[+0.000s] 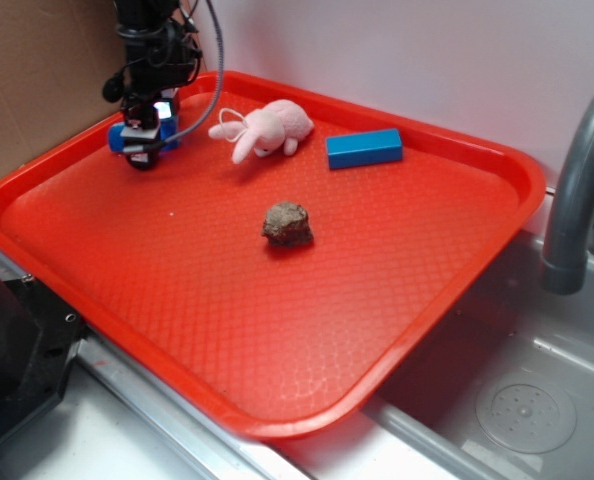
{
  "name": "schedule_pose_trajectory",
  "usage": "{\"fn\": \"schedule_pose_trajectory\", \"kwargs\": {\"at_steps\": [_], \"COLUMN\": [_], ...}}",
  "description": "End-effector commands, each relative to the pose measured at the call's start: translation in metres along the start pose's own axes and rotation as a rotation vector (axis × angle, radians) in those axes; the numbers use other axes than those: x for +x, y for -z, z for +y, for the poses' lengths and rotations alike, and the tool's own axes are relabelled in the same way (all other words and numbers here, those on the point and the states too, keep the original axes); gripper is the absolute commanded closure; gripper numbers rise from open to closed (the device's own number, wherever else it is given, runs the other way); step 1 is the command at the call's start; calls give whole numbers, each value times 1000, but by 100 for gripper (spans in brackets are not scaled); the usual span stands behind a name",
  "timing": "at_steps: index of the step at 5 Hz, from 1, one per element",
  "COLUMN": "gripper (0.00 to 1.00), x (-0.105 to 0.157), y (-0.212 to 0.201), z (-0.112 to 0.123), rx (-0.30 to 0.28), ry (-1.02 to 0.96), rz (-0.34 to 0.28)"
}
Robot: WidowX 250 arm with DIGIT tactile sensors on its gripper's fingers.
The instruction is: Grab the blue sponge.
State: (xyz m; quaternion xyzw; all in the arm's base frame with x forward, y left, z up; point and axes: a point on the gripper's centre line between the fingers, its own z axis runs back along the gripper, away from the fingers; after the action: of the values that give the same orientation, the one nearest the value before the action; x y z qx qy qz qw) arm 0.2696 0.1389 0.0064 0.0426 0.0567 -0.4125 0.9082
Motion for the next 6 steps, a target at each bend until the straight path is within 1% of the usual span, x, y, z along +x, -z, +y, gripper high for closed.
{"fn": "schedule_pose_trajectory", "kwargs": {"at_steps": [1, 2, 3, 4, 5, 6], "gripper": [100, 100, 100, 100, 100, 100], "x": [5, 3, -4, 5, 13, 32], "y": [10, -12, -64, -118, -171, -197], "z": [0, -9, -49, -98, -130, -128], "rx": [-17, -28, -110, -158, -160, -213], "ry": [-22, -72, -279, -385, -501, -654], "rz": [12, -23, -172, -289, -289, -242]}}
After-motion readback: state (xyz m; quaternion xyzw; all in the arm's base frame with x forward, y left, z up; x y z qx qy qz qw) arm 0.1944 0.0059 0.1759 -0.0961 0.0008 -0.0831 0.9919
